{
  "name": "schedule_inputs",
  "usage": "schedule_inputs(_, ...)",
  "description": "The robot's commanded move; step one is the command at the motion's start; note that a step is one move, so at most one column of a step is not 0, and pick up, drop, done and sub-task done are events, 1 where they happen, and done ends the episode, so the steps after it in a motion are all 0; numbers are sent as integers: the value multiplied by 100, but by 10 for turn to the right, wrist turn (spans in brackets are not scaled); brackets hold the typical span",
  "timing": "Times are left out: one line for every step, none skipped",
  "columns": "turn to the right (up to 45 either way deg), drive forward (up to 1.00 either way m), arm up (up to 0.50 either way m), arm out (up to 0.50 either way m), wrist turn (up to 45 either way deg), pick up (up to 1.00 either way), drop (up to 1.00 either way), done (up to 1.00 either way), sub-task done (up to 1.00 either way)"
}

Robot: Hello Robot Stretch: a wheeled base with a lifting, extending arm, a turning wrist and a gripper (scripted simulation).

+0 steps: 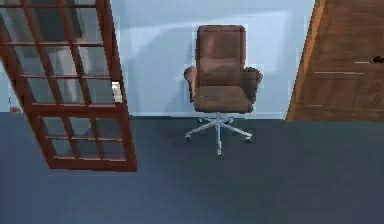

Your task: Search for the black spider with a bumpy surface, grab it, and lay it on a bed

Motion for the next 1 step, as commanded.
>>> schedule_inputs(-360, 0, 0, 0, 0, 0, 0, 0, 0)
